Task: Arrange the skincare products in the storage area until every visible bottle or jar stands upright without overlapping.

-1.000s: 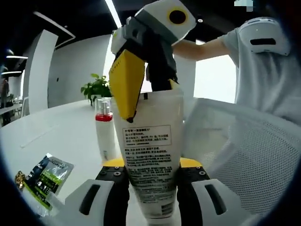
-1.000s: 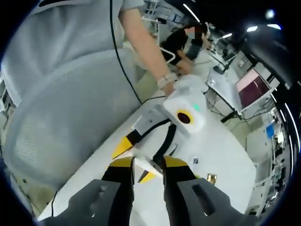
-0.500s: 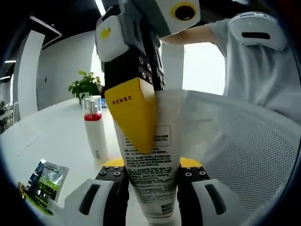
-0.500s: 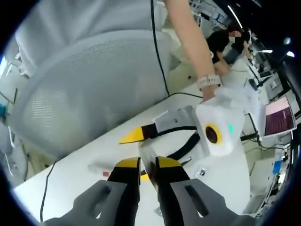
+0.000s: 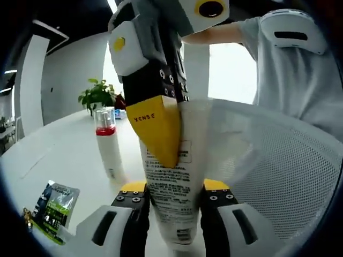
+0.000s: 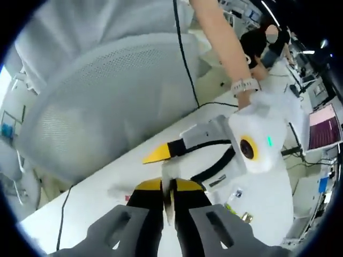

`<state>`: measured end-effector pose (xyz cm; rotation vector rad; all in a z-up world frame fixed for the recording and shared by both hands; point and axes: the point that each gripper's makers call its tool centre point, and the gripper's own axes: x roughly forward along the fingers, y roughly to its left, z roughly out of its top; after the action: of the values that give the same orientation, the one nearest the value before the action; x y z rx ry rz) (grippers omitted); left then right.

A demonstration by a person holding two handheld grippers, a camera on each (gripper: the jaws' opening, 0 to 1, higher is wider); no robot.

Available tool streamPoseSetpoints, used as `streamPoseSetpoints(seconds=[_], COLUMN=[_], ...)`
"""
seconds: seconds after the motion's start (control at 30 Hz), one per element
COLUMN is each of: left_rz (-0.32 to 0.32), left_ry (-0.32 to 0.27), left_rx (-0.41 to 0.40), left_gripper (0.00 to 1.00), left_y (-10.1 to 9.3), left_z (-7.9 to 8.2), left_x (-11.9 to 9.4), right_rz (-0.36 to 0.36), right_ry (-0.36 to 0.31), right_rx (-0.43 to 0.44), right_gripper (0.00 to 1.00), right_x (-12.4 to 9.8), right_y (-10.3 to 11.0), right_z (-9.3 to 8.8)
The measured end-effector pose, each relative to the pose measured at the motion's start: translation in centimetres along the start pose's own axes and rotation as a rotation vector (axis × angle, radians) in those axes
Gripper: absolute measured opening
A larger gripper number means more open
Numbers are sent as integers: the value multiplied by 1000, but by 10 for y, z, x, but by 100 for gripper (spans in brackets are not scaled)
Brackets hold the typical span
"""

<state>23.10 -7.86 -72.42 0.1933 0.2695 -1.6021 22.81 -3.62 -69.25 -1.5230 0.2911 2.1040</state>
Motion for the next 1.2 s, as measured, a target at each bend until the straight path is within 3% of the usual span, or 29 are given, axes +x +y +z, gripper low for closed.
streamPoseSetpoints(seconds=[0.23,0.4,0.5,0.6,0.77,1.03,1.2], left_rz=[99,140,158,217,281,301,316], left_ry=[14,46,57,145,198,218,227], left_rx=[6,26,33,72,70,67,48], left_gripper=[27,26,27,27,22,17,16], left_y=[15,19,23,33,43,58,71], left_z=[1,-1,0,-13,-24,-25,-24], left_x=[-8,-8,-8,-15,-22,-16,-9], right_rz=[-37,-71,-79,-85,-95,-117,-128], right_ry=[42,49,68,108,136,107,107], right_rx=[331,474,495,570,622,670,740], right_gripper=[5,4,4,4,4,4,4], right_x=[-4,-7,-7,-9,-15,-20,-25], right_y=[-8,-17,-20,-20,-18,-23,-24], right_z=[-14,-22,-24,-34,-48,-49,-64])
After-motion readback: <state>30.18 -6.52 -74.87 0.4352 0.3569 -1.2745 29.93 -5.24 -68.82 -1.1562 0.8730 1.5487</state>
